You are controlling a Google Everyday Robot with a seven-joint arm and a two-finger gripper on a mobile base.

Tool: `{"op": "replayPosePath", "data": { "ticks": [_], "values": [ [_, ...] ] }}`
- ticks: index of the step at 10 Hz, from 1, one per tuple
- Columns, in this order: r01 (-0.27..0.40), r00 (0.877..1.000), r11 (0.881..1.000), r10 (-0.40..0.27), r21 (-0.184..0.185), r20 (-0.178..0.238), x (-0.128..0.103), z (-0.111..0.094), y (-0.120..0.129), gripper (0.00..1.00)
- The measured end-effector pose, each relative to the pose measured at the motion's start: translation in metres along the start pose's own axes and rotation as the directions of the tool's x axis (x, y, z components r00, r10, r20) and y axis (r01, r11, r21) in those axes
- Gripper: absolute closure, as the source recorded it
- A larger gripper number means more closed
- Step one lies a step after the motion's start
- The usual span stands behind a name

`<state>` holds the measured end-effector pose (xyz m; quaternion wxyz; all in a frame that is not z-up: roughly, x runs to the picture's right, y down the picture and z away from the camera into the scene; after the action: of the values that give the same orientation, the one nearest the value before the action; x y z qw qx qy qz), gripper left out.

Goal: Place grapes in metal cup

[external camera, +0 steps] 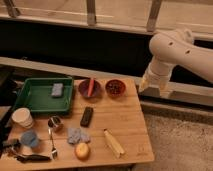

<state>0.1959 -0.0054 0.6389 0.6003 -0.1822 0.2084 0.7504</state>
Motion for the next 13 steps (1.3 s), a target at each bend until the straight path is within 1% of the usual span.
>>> {"op": "replayPosePath", "data": {
  "ticks": [1, 3, 6, 7, 8, 9, 11, 12, 13],
  "values": [
    [0.018, 1.000, 1.000, -0.017, -0.014, 0.003, 0.000, -0.003, 0.008, 0.35],
    [0.013, 1.000, 1.000, -0.013, -0.009, 0.004, 0.000, -0.003, 0.004, 0.35],
    [0.021, 1.000, 1.000, -0.021, -0.010, 0.004, -0.001, -0.002, 0.008, 0.35],
    [0.038, 0.999, 0.999, -0.038, -0.010, 0.009, -0.006, 0.002, 0.008, 0.35],
    [0.062, 0.998, 0.998, -0.062, -0.011, 0.014, -0.013, 0.006, 0.013, 0.35],
    [0.102, 0.995, 0.995, -0.101, -0.022, 0.025, -0.028, 0.015, 0.030, 0.35],
    [0.149, 0.988, 0.988, -0.148, -0.041, 0.037, -0.059, 0.033, 0.051, 0.35],
    [0.178, 0.983, 0.982, -0.176, -0.068, 0.046, -0.082, 0.047, 0.061, 0.35],
    [0.192, 0.981, 0.977, -0.187, -0.095, 0.054, -0.093, 0.056, 0.067, 0.35]
  ]
}}
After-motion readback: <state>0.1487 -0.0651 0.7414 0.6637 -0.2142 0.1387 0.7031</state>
